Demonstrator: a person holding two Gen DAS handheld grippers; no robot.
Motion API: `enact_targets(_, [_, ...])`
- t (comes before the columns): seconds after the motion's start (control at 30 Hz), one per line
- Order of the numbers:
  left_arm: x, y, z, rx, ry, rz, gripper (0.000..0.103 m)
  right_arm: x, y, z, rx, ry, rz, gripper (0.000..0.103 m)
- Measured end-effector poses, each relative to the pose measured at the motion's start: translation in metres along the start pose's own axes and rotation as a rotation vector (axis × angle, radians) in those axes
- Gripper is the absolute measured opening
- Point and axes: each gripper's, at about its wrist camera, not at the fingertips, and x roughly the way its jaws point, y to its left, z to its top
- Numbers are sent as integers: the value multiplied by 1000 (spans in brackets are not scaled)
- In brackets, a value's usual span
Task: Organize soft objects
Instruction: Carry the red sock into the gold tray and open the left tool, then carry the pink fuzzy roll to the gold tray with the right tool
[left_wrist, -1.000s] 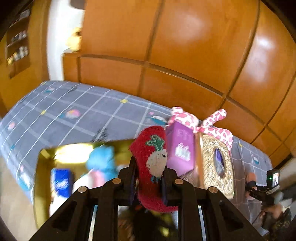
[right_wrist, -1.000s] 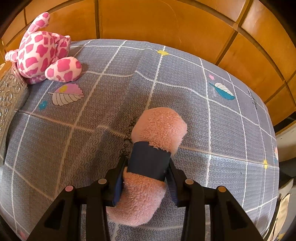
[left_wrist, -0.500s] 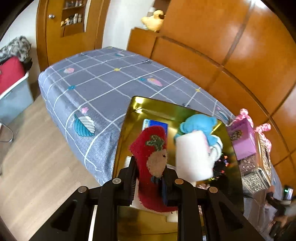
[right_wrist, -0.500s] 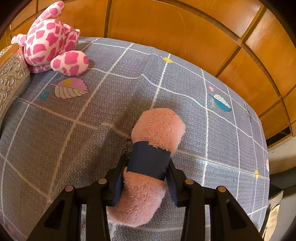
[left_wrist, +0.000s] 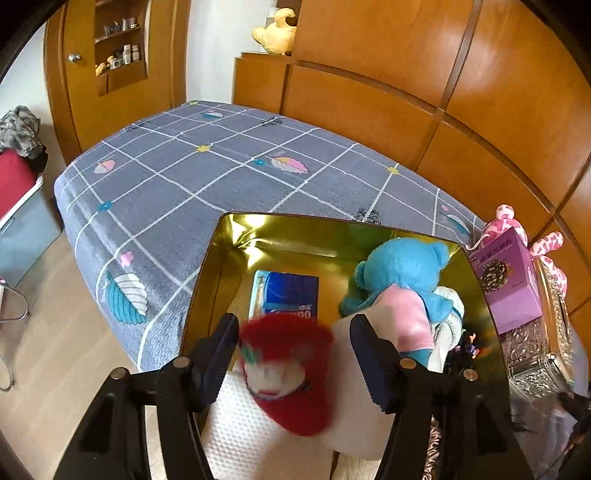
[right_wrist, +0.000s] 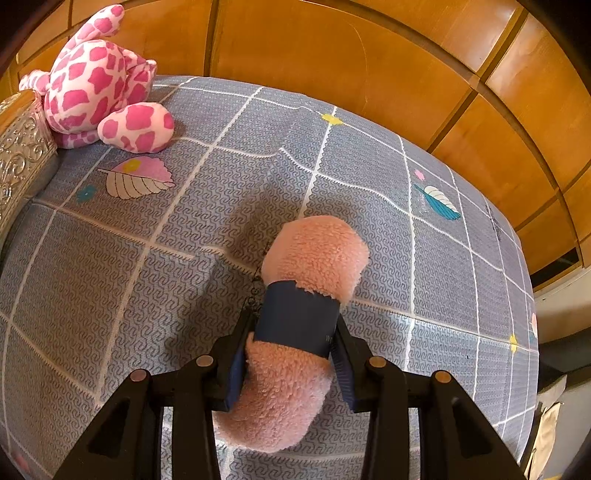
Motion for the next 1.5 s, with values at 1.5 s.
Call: enact_targets(1.5, [-70, -64, -79, 190, -156, 27, 76, -49, 58, 4, 16, -107, 167, 37])
